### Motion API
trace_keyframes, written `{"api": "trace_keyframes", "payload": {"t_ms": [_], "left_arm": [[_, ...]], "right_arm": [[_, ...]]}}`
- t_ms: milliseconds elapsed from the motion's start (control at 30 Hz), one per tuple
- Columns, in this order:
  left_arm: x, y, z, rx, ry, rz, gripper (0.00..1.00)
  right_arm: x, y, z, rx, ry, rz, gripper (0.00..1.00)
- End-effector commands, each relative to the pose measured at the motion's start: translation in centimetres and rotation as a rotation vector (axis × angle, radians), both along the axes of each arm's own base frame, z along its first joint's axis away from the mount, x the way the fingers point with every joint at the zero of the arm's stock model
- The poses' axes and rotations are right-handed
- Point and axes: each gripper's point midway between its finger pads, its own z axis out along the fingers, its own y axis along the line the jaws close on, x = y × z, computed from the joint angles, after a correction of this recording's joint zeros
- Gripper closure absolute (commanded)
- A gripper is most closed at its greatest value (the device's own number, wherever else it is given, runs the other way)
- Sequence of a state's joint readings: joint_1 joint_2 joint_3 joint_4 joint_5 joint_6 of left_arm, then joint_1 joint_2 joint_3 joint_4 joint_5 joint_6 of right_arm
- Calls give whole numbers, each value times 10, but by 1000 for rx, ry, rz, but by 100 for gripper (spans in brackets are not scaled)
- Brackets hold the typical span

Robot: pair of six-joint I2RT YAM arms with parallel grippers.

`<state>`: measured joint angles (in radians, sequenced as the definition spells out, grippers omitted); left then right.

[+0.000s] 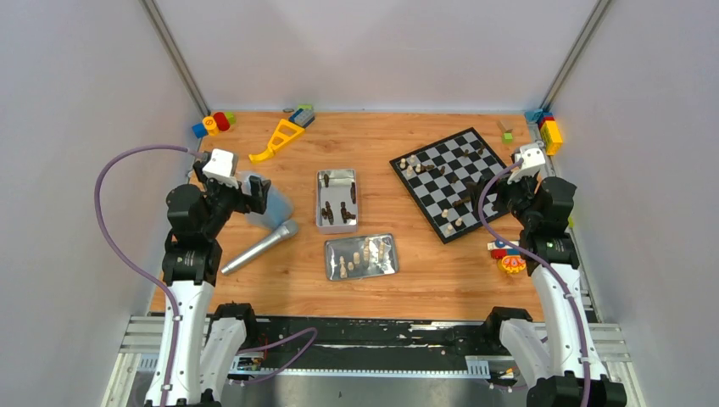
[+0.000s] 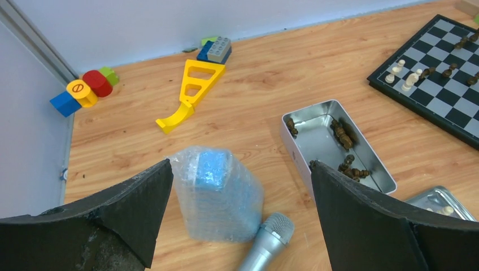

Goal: Set up the chess pieces on the board
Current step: Move the storage box to the center of the board.

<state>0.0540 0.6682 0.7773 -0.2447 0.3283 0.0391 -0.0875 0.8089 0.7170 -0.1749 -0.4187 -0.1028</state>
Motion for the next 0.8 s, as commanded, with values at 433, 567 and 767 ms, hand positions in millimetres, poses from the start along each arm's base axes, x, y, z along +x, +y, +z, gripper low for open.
{"api": "trace_keyframes", "payload": {"t_ms": [433,567,767], "left_arm": [[-16,-20,1,87,-4,-157,0],[-32,-35,-1,143,25,-288,0],[-49,-45,-2,224,56,-391,0]], "right_arm": [[0,4,9,-16,-53,36,0],[-10,23,5,-20,-27,169,0],[-8,36,6,-47,-6,243,0]]}}
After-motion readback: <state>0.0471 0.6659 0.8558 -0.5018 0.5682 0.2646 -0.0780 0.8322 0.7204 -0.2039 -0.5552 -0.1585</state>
